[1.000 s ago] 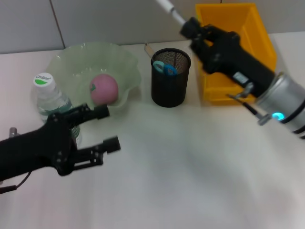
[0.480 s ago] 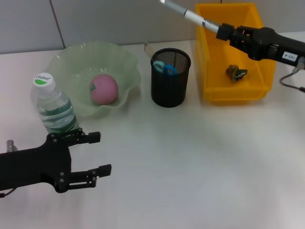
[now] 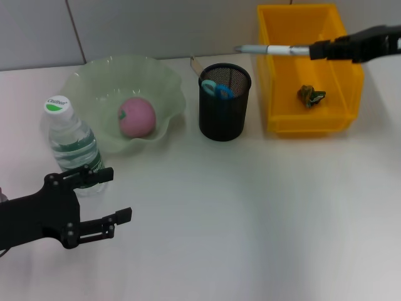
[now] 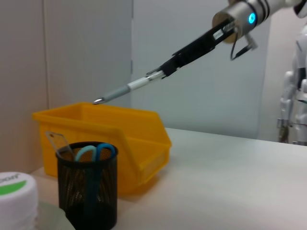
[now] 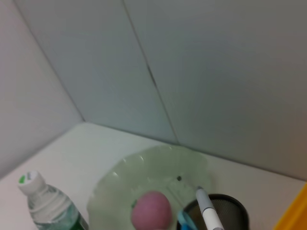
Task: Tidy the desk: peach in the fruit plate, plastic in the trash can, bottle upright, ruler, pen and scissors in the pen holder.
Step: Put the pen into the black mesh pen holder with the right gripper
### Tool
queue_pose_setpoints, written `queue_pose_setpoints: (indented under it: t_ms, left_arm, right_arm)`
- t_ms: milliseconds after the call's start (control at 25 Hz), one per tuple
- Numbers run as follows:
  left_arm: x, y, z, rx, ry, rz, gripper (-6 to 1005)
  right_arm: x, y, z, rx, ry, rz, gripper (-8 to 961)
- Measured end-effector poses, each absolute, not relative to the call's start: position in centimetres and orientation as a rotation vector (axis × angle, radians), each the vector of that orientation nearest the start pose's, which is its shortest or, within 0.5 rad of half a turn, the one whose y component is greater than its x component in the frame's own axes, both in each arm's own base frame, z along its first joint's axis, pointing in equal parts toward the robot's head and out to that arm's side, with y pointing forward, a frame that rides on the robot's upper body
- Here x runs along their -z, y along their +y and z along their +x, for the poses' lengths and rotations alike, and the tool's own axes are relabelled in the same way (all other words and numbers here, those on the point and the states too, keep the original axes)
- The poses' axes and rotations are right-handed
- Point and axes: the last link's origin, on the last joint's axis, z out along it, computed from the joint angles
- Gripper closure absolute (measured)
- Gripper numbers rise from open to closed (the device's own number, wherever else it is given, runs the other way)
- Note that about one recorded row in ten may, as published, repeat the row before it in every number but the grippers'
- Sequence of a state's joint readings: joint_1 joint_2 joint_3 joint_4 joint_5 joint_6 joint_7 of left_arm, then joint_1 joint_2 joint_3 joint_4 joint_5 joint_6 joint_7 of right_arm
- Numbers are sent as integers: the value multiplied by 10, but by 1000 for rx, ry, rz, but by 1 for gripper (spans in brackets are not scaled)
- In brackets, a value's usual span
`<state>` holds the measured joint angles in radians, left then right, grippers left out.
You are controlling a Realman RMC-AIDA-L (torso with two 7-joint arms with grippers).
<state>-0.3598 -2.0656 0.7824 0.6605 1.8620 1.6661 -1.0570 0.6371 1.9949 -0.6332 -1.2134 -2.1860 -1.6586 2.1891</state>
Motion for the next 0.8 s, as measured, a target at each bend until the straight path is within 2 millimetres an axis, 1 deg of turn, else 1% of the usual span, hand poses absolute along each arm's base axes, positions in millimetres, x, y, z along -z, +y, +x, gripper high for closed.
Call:
queue_pose_setpoints:
  t_ms: [40, 80, 120, 240, 280, 320, 400, 640, 680, 800]
  left_arm:
    - [-2, 278, -288, 767, -302, -2728, 193]
    - [-1, 278, -288, 772, -309, -2729, 193]
    - [-1, 278, -288, 772, -309, -2729, 193]
    - [1, 278, -289, 776, -319, -2728, 193]
    - [1, 278, -289, 777, -320, -2728, 193]
    - [1, 278, -289, 777, -320, -2728, 193]
    - [2, 278, -289, 779, -325, -2727, 193]
    - [1, 278, -290, 781, -334, -2716, 193]
    - [1, 279, -290, 778, -334, -2715, 193]
    - [1, 279, -291, 775, -334, -2714, 193]
  right_arm:
    - [-130, 384, 198, -430, 993, -2497, 806]
    - [-136, 391, 188, -357, 1033, -2495, 806]
    - [-136, 391, 188, -357, 1033, -2495, 805]
    - [-141, 402, 173, -223, 1094, -2482, 804]
    - [-141, 407, 164, -153, 1106, -2479, 804]
    - [-141, 407, 164, -153, 1106, -2479, 804]
    - [-140, 412, 153, -93, 1099, -2485, 803]
    - [-135, 419, 131, 20, 1059, -2507, 802]
    - [-133, 421, 125, 64, 1044, -2512, 802]
    - [-131, 422, 121, 104, 1035, -2513, 801]
